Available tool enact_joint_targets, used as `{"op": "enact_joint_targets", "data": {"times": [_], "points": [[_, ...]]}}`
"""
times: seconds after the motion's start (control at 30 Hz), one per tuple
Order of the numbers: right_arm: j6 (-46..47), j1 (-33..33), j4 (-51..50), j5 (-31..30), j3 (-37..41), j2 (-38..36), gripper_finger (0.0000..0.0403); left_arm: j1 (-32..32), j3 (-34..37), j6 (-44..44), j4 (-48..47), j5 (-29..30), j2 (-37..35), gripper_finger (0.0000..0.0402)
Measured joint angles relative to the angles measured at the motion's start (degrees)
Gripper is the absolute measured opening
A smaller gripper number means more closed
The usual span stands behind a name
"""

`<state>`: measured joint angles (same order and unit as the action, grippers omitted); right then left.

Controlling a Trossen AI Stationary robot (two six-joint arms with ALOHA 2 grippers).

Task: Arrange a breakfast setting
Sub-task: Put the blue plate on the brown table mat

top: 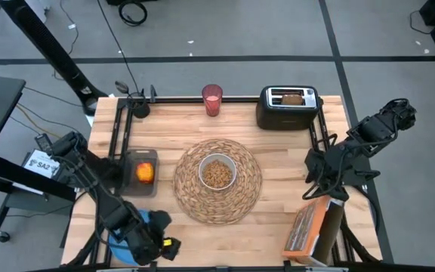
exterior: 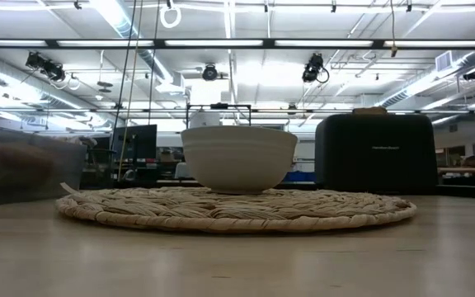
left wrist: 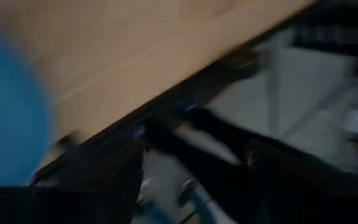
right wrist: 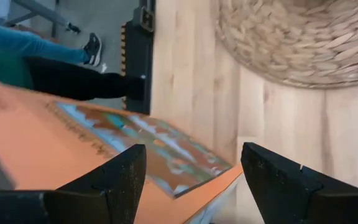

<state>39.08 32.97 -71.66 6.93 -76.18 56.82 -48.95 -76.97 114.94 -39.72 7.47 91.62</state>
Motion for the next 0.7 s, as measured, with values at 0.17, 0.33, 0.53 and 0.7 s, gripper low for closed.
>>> {"op": "enact_joint_targets", "data": {"times": [0.17,0.33,0.53,0.7], "points": [[-0.3,0.0,0.0,-3.2,0.0,0.0,0.0267,0.9,0.0,7.1,-6.8,-6.5,3.8,0.0269],[-0.3,0.0,0.2,-6.0,0.0,0.0,0.0267,3.7,0.0,7.9,-9.6,-12.8,9.8,0.0243],[-0.3,0.0,2.9,-6.4,0.1,-0.4,0.0267,4.6,0.0,9.4,-13.4,-19.5,17.5,0.0189],[-0.3,-0.1,3.1,-6.5,0.0,-0.9,0.0268,4.6,0.0,9.1,-10.3,-20.3,20.9,0.0154]]}}
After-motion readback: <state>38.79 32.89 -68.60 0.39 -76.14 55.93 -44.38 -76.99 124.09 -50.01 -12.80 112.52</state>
